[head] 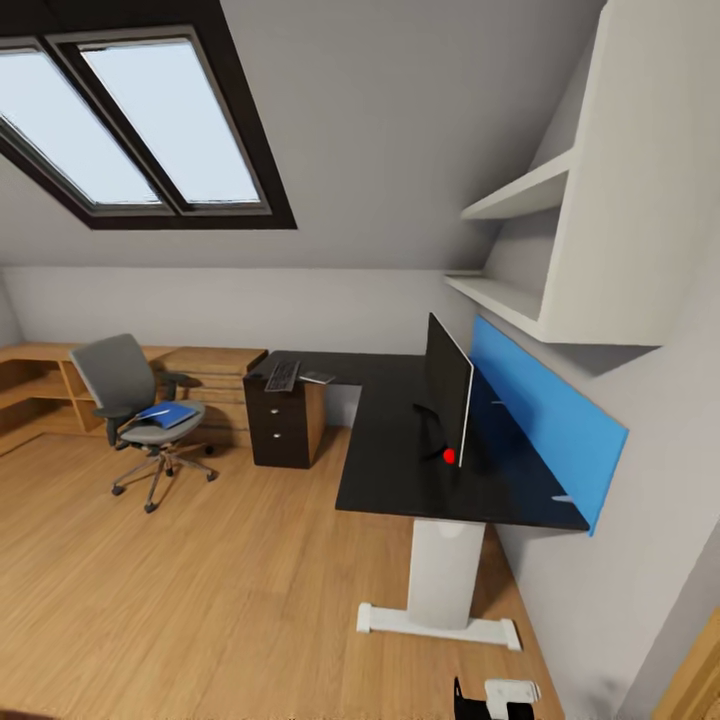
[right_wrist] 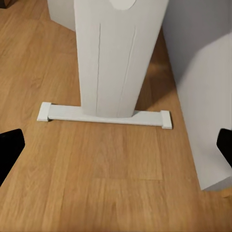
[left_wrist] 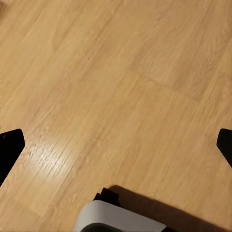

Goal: In the bedroom, organize the workspace by keeping the computer under the desk, ensuring the monitor is on the desk, placing the keyboard on the desk next to the monitor, placing the mouse on the desk next to the keyboard, moving the folder from the swivel chair onto the desk next to the mouse, stacking the notebook on top of the folder with the pen on top of the notebook, and positioning the swivel chair next to the desk.

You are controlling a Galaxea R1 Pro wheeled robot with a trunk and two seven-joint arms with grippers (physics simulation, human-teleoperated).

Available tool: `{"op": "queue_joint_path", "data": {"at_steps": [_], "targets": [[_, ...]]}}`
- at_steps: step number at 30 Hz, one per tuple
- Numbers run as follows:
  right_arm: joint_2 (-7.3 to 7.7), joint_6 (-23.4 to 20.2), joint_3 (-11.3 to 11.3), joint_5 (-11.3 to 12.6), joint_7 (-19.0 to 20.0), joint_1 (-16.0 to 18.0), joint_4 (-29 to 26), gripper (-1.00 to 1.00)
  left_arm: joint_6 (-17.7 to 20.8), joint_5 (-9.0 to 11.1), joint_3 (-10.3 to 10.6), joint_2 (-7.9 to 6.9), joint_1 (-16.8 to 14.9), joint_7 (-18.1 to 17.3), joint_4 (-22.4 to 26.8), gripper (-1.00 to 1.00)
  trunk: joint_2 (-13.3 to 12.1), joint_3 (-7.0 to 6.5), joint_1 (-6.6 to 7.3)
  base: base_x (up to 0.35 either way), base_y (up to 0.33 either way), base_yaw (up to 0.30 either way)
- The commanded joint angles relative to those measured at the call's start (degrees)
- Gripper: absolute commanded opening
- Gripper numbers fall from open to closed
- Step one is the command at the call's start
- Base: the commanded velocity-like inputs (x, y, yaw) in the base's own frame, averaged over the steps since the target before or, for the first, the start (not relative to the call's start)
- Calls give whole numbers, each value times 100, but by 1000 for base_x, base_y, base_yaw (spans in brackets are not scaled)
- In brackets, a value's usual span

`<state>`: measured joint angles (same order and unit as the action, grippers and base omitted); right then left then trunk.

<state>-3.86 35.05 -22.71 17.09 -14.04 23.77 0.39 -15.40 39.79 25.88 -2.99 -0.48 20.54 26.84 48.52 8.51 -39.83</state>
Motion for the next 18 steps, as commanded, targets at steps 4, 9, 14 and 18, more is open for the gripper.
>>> {"op": "queue_joint_path", "data": {"at_steps": [4, 9, 14, 18], "targets": [[-5, 10, -50, 31, -29, 5, 5, 100, -26, 49, 49, -8, -5, 36, -19, 100, 7, 45, -1, 89, 68, -64], [-9, 3, -50, 31, -27, 5, 5, 100, -27, 46, 63, -1, -5, 25, -124, 100, 7, 91, -1, 232, 197, -65], [-10, -2, -56, 31, -21, 5, 8, 100, -32, 46, 66, 0, -5, 21, -150, 100, 7, 136, -1, 256, 224, -65], [-10, -5, -59, 31, -20, 5, 10, 100, -33, 46, 66, 1, -5, 21, -153, 100, 7, 172, -1, 261, 230, -65]]}}
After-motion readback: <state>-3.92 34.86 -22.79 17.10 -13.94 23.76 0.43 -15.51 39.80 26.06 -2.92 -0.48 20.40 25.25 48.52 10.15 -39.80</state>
